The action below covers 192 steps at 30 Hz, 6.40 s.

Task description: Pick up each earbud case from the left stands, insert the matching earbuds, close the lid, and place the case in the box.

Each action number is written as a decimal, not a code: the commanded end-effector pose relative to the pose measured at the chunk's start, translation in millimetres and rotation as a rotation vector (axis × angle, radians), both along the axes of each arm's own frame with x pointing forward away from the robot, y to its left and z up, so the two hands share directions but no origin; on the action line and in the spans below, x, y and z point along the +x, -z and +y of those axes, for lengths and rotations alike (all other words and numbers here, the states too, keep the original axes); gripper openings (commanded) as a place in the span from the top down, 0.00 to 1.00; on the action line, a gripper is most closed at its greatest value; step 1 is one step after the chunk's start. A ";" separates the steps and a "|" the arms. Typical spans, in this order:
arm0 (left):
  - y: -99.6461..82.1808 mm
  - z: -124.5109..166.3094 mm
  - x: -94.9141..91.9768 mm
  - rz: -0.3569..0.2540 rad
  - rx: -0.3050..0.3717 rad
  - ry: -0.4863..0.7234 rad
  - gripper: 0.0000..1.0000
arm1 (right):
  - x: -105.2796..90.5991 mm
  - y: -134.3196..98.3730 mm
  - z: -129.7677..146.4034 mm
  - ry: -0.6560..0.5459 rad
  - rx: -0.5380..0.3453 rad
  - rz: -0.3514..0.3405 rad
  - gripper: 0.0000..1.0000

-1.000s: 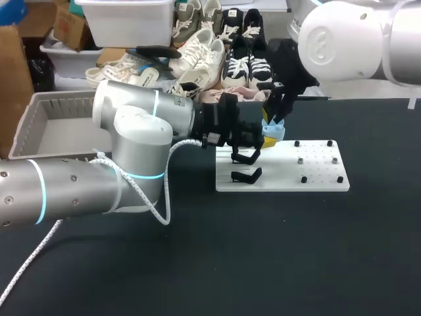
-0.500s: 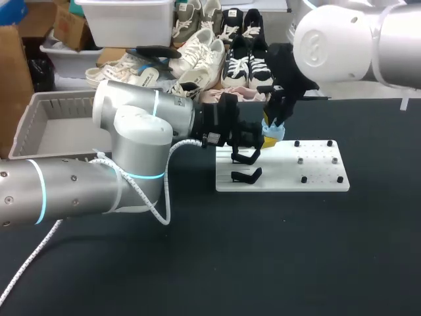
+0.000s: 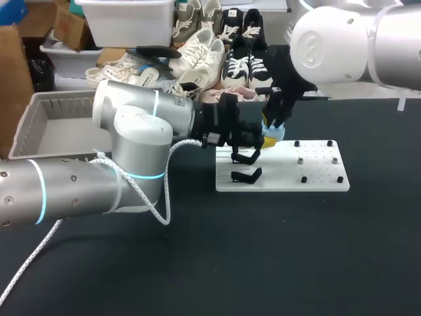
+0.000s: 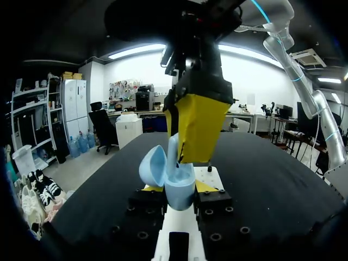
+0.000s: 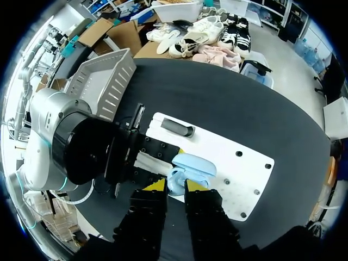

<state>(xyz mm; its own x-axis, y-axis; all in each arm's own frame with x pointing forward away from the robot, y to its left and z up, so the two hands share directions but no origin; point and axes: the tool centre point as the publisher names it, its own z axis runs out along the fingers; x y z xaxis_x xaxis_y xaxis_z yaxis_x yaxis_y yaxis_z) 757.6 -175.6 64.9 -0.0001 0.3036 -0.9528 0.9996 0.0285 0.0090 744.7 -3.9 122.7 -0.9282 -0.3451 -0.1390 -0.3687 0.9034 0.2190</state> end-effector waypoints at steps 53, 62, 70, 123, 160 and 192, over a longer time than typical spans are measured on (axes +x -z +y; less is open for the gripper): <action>0.4 -0.2 0.7 0.000 -0.001 0.000 1.00 | -2.2 -1.9 4.6 0.000 -0.008 0.005 1.00; 0.4 -0.2 0.7 0.000 -0.001 0.000 1.00 | -5.0 -0.5 3.9 0.004 -0.011 0.009 1.00; 0.4 -0.2 0.7 0.000 -0.001 0.000 1.00 | -5.6 -0.7 4.9 0.000 -0.015 0.012 1.00; 0.4 -0.2 0.7 0.000 -0.001 0.000 1.00 | -1.4 4.5 2.2 0.012 -0.020 0.026 1.00; 0.4 -0.2 0.7 0.000 -0.001 0.000 1.00 | 1.3 10.0 3.1 0.001 -0.044 0.037 0.88; 0.4 -0.2 0.7 0.000 -0.001 0.000 1.00 | -3.4 0.4 3.2 0.019 -0.048 0.024 0.72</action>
